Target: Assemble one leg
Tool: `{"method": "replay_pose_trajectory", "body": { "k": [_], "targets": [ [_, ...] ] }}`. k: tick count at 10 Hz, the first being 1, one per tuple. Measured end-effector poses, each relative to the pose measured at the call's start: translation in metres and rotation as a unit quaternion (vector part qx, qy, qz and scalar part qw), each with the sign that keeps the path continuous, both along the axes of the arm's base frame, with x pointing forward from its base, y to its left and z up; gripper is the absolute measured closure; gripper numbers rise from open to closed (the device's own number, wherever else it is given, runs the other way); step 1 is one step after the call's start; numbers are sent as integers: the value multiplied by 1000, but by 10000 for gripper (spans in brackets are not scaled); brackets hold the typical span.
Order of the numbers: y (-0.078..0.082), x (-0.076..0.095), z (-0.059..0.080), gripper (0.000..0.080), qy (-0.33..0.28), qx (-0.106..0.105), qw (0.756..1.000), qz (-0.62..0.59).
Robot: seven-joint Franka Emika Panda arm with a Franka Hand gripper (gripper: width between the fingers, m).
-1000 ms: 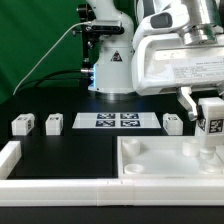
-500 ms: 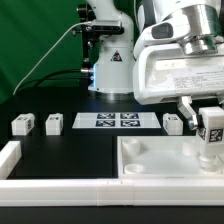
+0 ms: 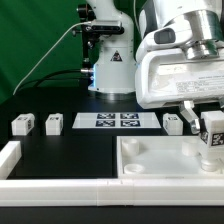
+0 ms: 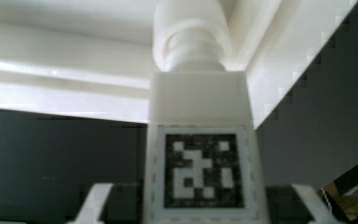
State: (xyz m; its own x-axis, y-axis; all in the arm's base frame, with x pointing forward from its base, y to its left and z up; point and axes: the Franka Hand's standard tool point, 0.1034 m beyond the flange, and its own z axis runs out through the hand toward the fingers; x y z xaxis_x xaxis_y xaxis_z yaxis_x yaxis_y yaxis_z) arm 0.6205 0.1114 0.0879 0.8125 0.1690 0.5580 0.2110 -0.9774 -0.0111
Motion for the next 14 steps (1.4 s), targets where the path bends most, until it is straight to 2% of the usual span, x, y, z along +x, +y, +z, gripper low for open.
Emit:
{"method": "replay_pose_trajectory", "body": {
  "k": [4,9,10,11,12,14],
  "targets": [
    [1,-3,-9,506,-2,0,1000,0],
    [5,-4,-11,506,-6,1,1000,2],
    [5,-4,-11,414,-5,1,1000,2],
    [5,-5,-12,237,-4,1,1000,3],
    [4,-5,-12,177,-4,0,1000,3],
    [4,-6,-13,154,-4,0,1000,3]
  ]
}}
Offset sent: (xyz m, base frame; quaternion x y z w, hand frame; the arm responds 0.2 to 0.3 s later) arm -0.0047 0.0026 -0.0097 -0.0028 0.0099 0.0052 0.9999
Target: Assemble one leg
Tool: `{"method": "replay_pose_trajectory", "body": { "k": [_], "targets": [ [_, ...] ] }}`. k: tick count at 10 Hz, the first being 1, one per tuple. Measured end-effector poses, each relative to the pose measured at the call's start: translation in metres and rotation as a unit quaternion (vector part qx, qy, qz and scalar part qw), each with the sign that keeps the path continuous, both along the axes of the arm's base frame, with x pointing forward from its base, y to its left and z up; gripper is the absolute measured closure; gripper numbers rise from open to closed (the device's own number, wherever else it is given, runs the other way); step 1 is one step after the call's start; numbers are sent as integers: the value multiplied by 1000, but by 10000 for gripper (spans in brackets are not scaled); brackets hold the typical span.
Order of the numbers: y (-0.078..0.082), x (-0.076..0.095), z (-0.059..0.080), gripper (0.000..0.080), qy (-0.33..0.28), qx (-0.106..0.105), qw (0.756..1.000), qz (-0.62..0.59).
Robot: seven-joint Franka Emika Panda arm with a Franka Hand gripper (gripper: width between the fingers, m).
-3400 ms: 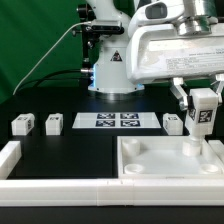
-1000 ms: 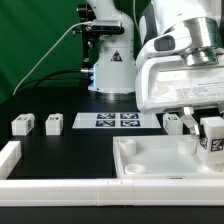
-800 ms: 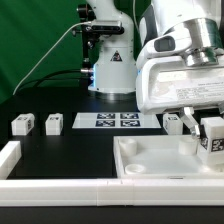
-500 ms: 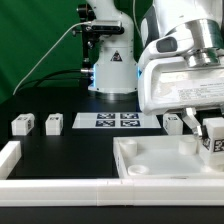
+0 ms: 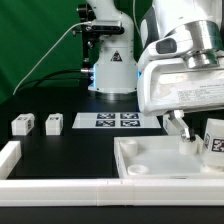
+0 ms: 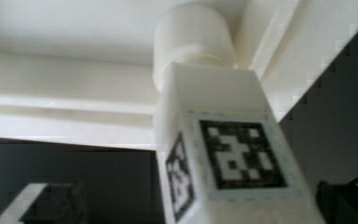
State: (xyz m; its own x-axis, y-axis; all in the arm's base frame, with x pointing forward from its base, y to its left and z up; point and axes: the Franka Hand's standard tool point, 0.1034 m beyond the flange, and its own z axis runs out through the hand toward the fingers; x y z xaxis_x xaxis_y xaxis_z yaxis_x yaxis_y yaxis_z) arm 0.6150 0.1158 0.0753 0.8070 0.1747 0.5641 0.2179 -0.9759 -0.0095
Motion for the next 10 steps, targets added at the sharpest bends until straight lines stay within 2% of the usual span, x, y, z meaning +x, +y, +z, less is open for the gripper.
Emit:
{"method": "replay_pose_trajectory", "body": {
  "k": [2,7,10],
  "targets": [
    [0,0,1,151,3,-2,1000,2],
    [-3,1,21,150,17,-5,1000,4],
    [0,-1,16,150,45,-8,999,8]
  ]
}}
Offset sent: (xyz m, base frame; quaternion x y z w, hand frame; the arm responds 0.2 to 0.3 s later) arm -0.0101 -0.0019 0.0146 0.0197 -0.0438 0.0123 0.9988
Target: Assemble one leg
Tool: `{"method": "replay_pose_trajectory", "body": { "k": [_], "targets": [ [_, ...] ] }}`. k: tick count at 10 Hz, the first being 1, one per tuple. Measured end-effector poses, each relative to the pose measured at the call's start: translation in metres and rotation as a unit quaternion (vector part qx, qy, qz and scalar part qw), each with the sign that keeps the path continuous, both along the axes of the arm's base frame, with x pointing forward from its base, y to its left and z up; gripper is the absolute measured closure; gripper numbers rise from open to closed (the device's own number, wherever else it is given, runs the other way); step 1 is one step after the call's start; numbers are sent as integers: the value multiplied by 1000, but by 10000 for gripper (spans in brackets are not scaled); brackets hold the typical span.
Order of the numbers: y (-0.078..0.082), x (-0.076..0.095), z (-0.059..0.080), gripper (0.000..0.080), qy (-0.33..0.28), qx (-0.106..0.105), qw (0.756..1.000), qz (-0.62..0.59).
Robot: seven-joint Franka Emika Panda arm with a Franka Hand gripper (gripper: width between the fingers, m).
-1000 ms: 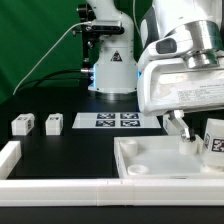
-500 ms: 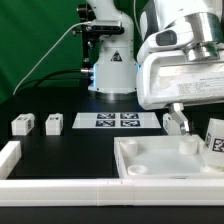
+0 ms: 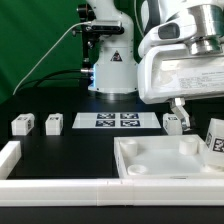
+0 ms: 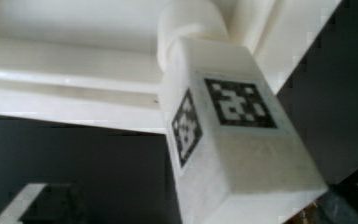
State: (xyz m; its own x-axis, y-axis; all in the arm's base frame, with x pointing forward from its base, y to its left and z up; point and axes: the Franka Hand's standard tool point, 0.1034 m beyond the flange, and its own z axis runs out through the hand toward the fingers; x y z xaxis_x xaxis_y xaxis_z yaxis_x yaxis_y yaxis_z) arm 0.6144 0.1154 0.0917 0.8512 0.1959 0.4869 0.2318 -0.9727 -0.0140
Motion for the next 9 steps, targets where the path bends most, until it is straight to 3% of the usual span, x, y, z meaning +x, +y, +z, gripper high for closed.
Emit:
{"method": "replay_pose_trajectory", "body": {
  "k": [1,5,7,9],
  "targets": [
    [4,-8,-5,150,67,-7,998,6],
    [8,-19,1,150,283,-30,958,24],
    [8,-2,2,150,288,-34,957,27],
    [2,-1,-1,150,288,-34,957,22]
  ]
}}
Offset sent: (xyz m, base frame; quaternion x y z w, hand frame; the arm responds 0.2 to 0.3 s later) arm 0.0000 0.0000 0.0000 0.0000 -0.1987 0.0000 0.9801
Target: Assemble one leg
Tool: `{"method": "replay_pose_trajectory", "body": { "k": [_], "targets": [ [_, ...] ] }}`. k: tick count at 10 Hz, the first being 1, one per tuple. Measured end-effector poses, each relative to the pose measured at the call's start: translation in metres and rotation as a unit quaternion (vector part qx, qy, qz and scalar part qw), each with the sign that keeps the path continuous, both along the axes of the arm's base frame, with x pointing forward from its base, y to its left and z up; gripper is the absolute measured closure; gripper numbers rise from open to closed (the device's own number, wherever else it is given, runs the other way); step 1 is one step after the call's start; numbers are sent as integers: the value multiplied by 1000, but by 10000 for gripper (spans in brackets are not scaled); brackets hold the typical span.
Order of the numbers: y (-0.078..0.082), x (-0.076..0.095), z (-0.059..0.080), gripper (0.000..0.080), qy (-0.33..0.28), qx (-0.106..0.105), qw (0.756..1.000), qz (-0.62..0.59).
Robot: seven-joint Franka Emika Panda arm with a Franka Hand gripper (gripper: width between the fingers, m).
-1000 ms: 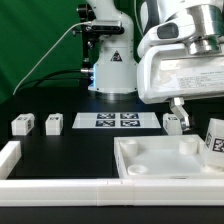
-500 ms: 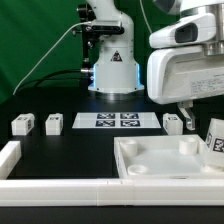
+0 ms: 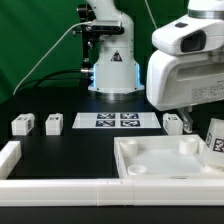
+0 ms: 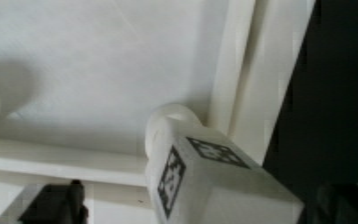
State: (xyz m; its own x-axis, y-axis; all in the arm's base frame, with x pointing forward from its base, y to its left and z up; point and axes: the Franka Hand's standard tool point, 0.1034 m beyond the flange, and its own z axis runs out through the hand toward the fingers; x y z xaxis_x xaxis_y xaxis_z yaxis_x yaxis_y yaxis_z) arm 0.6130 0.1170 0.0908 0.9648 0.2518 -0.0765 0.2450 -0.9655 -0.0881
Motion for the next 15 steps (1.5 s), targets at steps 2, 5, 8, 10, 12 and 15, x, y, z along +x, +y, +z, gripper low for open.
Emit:
{"method": "replay_pose_trajectory", "body": {
  "k": [2,5,8,10,12,15],
  "targets": [
    [1,-1,-1,150,1,0,1000,1],
    [0,-1,-1,150,1,0,1000,0],
    [7,-1,-1,150,3,-15,996,-84],
    [2,0,-3,150,5,-16,996,-89],
    [1,-1,-4,150,5,-17,996,-88],
    [0,0,-4,163,5,-16,996,-82]
  ]
}}
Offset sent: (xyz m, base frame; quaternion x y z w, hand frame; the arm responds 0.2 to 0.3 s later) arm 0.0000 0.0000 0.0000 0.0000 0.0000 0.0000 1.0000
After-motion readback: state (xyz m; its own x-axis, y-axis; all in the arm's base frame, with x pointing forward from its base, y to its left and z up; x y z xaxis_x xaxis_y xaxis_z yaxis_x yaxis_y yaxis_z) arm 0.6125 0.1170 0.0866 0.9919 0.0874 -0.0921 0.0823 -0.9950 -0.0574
